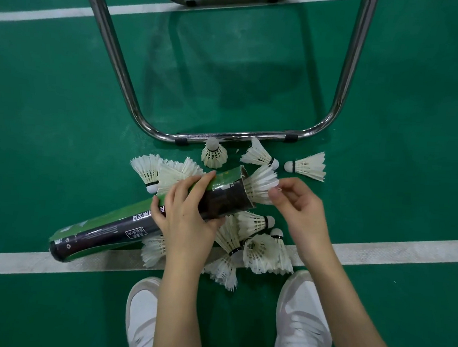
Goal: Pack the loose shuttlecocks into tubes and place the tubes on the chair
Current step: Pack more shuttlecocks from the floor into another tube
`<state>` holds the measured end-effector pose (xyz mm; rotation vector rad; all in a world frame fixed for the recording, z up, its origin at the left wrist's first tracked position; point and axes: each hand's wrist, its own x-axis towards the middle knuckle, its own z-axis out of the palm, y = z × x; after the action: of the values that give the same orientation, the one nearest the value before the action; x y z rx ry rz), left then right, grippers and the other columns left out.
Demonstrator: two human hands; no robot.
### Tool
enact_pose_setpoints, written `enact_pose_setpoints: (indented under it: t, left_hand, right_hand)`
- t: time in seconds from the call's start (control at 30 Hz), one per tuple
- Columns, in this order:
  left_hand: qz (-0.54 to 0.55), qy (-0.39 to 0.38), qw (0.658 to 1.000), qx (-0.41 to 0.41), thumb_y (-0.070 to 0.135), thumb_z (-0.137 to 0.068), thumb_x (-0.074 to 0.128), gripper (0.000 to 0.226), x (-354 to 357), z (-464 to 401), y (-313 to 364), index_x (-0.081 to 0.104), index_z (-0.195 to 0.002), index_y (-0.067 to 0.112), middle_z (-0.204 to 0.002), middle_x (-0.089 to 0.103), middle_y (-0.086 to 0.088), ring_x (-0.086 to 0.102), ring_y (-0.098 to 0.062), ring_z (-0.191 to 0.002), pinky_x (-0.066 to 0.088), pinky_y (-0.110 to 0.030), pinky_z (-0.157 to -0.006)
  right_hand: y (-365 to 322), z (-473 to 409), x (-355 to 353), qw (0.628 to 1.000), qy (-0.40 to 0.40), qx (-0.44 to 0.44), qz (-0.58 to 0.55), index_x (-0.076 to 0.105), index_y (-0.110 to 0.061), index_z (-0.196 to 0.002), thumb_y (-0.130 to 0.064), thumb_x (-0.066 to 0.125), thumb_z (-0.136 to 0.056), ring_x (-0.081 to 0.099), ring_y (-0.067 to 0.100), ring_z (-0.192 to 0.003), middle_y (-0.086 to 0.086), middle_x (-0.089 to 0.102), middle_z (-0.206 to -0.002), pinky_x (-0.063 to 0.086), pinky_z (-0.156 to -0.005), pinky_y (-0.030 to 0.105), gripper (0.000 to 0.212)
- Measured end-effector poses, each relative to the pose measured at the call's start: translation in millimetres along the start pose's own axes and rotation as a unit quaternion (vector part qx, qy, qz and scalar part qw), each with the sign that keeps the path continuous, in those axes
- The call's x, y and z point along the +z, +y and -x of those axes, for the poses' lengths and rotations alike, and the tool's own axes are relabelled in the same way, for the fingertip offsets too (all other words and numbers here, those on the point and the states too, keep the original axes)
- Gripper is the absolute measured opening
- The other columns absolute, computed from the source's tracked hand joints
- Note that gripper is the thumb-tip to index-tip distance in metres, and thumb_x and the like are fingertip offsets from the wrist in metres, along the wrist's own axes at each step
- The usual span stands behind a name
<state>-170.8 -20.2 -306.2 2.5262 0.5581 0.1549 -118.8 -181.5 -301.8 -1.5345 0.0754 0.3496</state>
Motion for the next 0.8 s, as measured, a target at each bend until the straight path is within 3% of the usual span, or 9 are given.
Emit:
enact_pose_setpoints:
  t: [0.13, 0.23, 0.37, 0.47, 0.8]
  left_hand:
    - [0.0, -0.001, 1.0, 0.009, 0.019, -0.057, 0.085, 0.08, 2.4, 0.8, 2.8, 0.051, -0.128, 0.036, -0.126, 0.051, 0.01, 0.038, -0.016, -0.123, 0.007, -0.048, -0.108]
    - [-0.001, 0.005, 1.0, 0.01, 0.019, -0.056, 0.085, 0.079, 2.7, 0.7, 3.7, 0.053, -0.127, 0.035, -0.125, 0.052, 0.009, 0.04, -0.017, -0.123, 0.009, -0.05, -0.107]
    - [-0.003, 0.006, 1.0, 0.016, 0.021, -0.057, 0.084, 0.078, 2.6, 2.1, 4.5, 0.053, -0.127, 0.035, -0.125, 0.052, 0.009, 0.042, -0.018, -0.122, 0.01, -0.049, -0.106]
    - [0.005, 0.006, 1.0, 0.016, 0.021, -0.056, 0.085, 0.079, 1.2, 3.2, 4.6, 0.053, -0.126, 0.035, -0.124, 0.052, 0.009, 0.042, -0.018, -0.122, 0.009, -0.047, -0.106]
    - [0.001, 0.008, 0.999, 0.032, 0.02, -0.055, 0.085, 0.08, 0.4, 4.0, 6.2, 0.053, -0.126, 0.036, -0.124, 0.053, 0.01, 0.044, -0.017, -0.12, 0.015, -0.052, -0.104]
  right_hand:
    - [3.8, 6.5, 9.4, 0.999, -0.036, 0.013, -0.003, 0.06, -0.023, -0.087, -0.023, 0.07, -0.074, 0.061, 0.009, -0.08, 0.0, 0.065, -0.082, 0.051, -0.075, 0.021, 0.017]
    - [2.5, 7.1, 15.0, 0.999, -0.042, 0.005, 0.011, 0.058, -0.027, -0.088, -0.022, 0.077, -0.065, 0.061, 0.009, -0.084, -0.009, 0.066, -0.084, 0.051, -0.08, 0.023, 0.031]
    - [-0.5, 8.6, 22.9, 0.999, -0.019, -0.01, 0.038, 0.051, -0.031, -0.086, -0.008, 0.08, -0.068, 0.057, 0.006, -0.08, -0.014, 0.059, -0.082, 0.047, -0.075, 0.017, 0.041]
    - [-1.9, 8.1, 24.2, 0.999, -0.007, -0.008, 0.048, 0.05, -0.031, -0.087, -0.007, 0.078, -0.069, 0.057, 0.012, -0.085, -0.007, 0.059, -0.088, 0.047, -0.075, 0.019, 0.041]
    - [-7.8, 10.7, 21.7, 0.998, -0.053, 0.008, 0.032, 0.054, -0.033, -0.09, -0.002, 0.069, -0.079, 0.061, 0.002, -0.081, -0.01, 0.067, -0.08, 0.048, -0.074, 0.015, 0.035]
